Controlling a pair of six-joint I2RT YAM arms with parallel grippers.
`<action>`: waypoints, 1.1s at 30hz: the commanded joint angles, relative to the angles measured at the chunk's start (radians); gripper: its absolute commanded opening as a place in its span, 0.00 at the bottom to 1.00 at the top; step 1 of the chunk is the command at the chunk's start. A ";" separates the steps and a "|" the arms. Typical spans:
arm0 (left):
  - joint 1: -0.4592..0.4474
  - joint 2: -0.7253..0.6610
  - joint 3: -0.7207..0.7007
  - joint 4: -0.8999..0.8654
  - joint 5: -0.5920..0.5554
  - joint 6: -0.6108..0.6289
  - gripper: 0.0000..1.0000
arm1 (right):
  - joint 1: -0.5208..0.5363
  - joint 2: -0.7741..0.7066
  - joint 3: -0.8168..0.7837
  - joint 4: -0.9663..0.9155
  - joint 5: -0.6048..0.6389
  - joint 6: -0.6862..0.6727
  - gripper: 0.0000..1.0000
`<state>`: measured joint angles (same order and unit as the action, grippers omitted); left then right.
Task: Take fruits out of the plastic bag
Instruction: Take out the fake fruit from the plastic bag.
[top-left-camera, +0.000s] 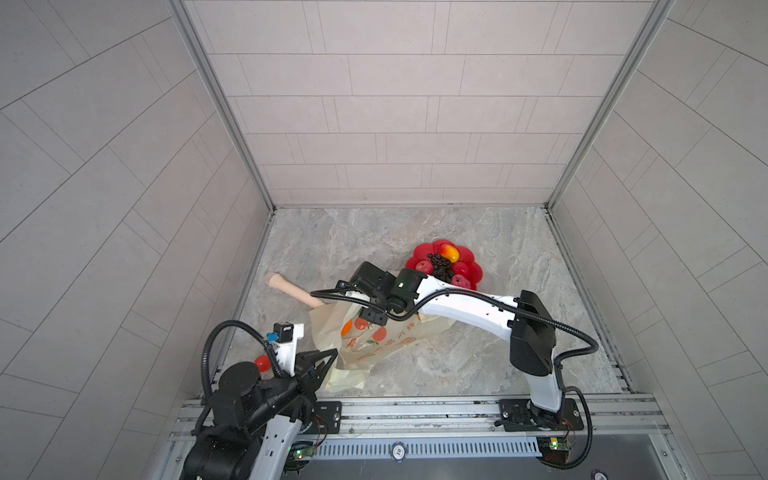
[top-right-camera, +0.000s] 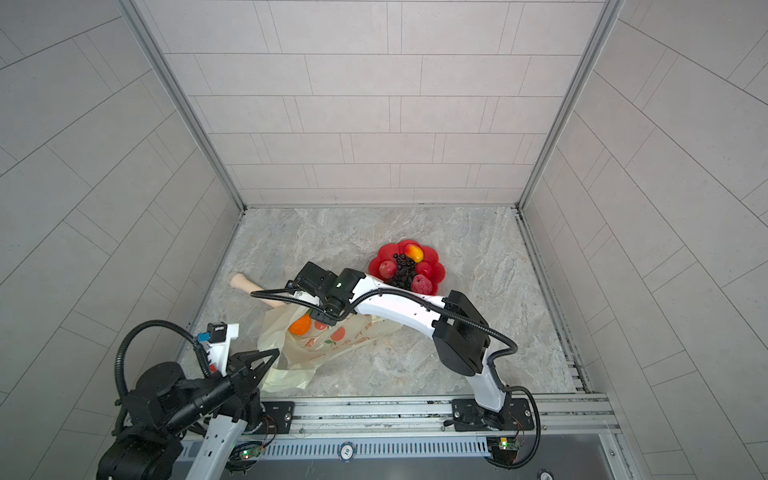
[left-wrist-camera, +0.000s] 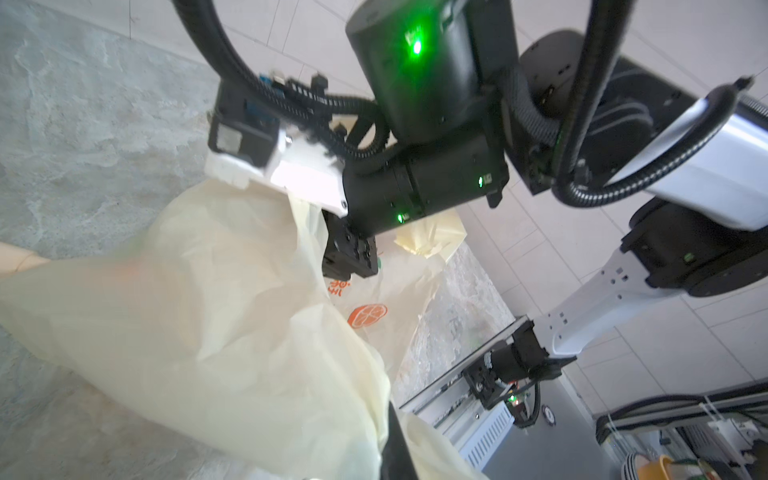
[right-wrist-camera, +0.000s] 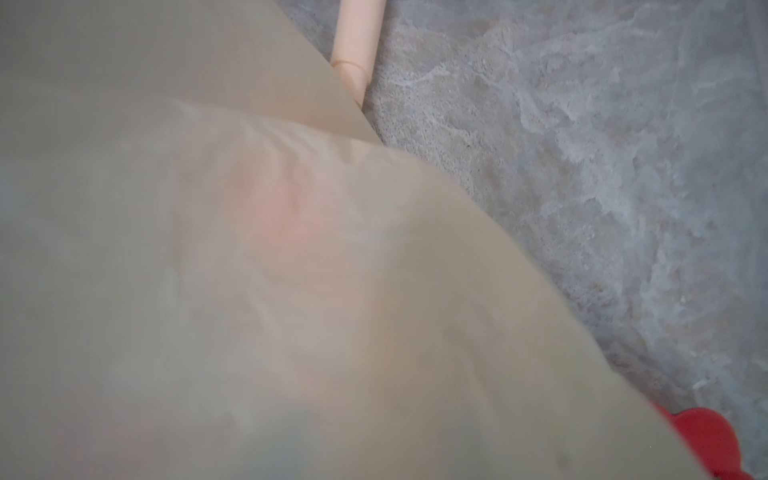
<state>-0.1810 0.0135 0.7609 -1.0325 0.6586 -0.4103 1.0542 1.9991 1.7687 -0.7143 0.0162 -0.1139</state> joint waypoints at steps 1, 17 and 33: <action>0.006 -0.010 0.039 -0.094 0.025 0.068 0.00 | 0.028 -0.034 0.009 0.052 0.100 0.115 0.58; 0.005 -0.010 0.012 -0.154 -0.053 0.098 0.00 | 0.217 -0.264 -0.490 0.439 -0.007 0.140 0.60; 0.005 -0.010 0.057 -0.290 0.002 0.167 0.00 | 0.100 -0.178 -0.467 0.490 0.146 0.225 0.61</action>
<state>-0.1810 0.0135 0.7845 -1.2366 0.6540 -0.2958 1.1984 1.7992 1.2747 -0.2134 0.1150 0.0784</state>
